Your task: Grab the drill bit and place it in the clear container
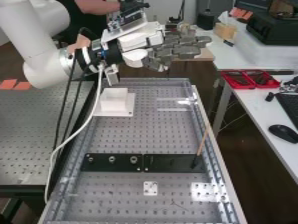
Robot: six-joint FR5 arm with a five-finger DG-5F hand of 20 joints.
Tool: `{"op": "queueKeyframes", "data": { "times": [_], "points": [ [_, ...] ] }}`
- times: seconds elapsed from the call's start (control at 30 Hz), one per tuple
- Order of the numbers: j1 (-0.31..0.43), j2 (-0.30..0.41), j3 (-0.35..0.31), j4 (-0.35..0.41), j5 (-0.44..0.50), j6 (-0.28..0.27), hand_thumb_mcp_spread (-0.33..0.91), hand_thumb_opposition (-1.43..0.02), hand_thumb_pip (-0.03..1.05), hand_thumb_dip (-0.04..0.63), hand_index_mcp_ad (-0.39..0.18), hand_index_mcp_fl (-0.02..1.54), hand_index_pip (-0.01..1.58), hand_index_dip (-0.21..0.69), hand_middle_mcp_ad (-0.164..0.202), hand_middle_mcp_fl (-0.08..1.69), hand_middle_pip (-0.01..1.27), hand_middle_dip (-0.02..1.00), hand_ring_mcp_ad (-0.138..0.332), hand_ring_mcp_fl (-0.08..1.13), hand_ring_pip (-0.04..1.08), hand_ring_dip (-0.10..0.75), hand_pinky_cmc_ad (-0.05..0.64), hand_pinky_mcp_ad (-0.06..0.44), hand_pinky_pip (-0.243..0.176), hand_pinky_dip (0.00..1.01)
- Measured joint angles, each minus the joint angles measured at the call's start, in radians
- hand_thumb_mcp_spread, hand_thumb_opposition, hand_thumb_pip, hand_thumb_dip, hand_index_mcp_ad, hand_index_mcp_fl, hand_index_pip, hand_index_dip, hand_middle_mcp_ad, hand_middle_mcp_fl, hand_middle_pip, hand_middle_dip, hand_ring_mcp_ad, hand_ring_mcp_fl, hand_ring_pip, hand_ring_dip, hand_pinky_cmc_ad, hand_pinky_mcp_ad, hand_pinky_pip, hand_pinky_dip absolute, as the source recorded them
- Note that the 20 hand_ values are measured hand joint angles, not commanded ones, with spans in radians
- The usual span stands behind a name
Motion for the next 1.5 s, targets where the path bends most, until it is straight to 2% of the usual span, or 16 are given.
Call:
{"op": "queueKeyframes", "data": {
  "times": [0.17,0.37,0.7,1.1,1.5],
  "points": [
    [0.037,0.010,-0.011,-0.001,0.009,0.000,0.57,-0.98,0.52,0.284,-0.086,0.77,1.19,0.047,0.066,0.18,0.13,0.14,0.208,0.04,0.07,-0.056,0.290,0.143,-0.091,0.19],
    [0.116,0.008,-0.017,0.001,0.008,0.009,0.57,-0.98,0.52,0.284,-0.086,0.77,1.19,0.045,0.066,0.18,0.13,0.14,0.211,0.04,0.07,-0.056,0.290,0.143,-0.091,0.19],
    [0.207,-0.030,-0.008,-0.002,0.055,0.028,0.57,-0.98,0.52,0.284,-0.086,0.77,1.19,0.045,0.068,0.18,0.13,0.14,0.211,0.04,0.08,-0.056,0.290,0.141,-0.091,0.19],
    [0.238,-0.098,0.003,-0.009,0.100,0.050,0.57,-0.98,0.52,0.284,-0.086,0.77,1.19,0.049,0.068,0.18,0.13,0.14,0.211,0.04,0.07,-0.054,0.290,0.143,-0.091,0.19],
    [0.236,-0.156,0.015,-0.035,0.134,0.068,0.57,-0.98,0.52,0.284,-0.086,0.77,1.19,0.049,0.068,0.18,0.13,0.14,0.211,0.04,0.07,-0.054,0.290,0.143,-0.094,0.19]
  ]
}}
